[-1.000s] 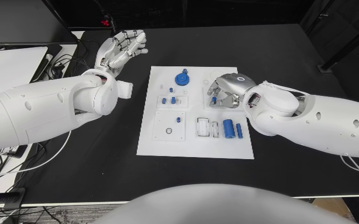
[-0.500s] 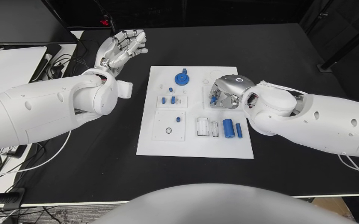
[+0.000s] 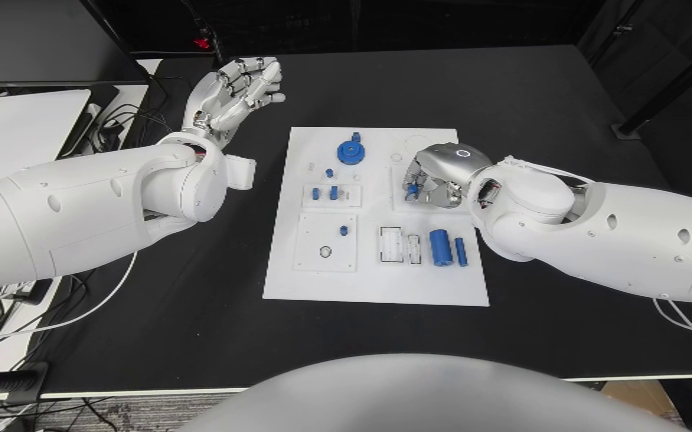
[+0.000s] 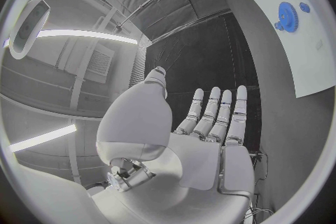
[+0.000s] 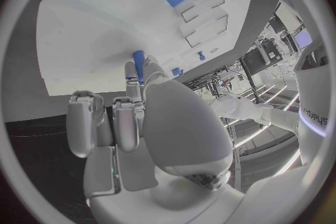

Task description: Assemble the parts on the task board

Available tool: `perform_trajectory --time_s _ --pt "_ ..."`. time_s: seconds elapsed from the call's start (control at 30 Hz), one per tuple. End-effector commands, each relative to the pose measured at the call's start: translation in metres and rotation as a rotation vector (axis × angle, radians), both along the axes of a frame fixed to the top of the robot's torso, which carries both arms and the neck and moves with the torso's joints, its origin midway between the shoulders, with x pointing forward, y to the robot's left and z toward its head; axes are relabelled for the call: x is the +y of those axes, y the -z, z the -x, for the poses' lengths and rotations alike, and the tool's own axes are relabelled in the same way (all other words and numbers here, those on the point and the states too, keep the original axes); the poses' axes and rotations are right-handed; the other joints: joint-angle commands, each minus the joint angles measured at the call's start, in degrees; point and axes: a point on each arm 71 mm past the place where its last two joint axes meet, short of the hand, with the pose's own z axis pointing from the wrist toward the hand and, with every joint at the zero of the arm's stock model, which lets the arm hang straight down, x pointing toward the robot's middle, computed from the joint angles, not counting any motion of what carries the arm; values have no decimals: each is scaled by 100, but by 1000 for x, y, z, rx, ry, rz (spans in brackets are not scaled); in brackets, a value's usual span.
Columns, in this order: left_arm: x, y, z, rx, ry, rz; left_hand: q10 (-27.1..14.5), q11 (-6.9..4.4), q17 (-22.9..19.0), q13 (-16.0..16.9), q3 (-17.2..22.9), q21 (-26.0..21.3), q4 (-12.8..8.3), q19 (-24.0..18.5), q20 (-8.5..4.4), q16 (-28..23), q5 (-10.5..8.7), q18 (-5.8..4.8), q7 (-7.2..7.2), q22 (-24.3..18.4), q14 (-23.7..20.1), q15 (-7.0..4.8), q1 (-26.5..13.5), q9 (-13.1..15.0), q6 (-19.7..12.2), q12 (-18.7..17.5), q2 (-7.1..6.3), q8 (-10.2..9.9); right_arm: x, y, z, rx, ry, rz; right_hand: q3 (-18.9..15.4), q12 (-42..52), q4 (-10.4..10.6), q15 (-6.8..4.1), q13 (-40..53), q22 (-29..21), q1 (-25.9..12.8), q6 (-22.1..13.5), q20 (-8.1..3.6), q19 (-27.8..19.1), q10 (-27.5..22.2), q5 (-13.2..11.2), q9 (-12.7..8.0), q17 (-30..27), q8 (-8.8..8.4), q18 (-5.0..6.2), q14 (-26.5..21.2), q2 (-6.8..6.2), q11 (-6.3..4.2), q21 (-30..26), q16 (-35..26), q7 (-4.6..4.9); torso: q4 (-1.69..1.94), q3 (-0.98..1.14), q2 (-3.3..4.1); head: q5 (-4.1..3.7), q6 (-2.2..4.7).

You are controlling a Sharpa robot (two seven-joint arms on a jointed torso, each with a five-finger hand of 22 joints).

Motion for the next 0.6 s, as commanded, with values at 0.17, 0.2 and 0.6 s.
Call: perform_trajectory --time_s 0.17,0.2,0.6 --pt "1 -9 3 -109 10 29 -24 4 -6 -9 32 32 -9 16 0 31 -5 -51 877 -8 -26 -6 15 -6 -42 28 52 31 -2 -7 1 -32 1 -103 93 -61 -4 -52 -7 1285 197 161 -44 315 130 -24 38 1139 92 66 524 32 -6 55 48 11 2 4 -1 16 -1" --pt "1 -9 3 -109 10 29 -24 4 -6 -9 32 32 -9 16 0 31 -5 -51 877 -8 -26 -6 15 -6 -42 28 52 31 -3 -8 1 -35 2 -120 95 -63 -2 -52 -8 1285 201 165 -44 315 133 -24 39 1139 93 66 524 30 -6 56 48 12 0 4 -1 20 -1" --pt "1 -9 2 -109 9 28 -31 3 -22 -16 32 33 -10 14 0 47 3 -52 877 -9 -32 -5 23 -13 -47 50 71 46 -16 -28 20 -77 -15 -319 95 -97 21 -49 -12 1283 214 187 -43 311 136 -24 38 1145 90 68 525 -6 2 48 52 18 7 -4 -9 44 -1"
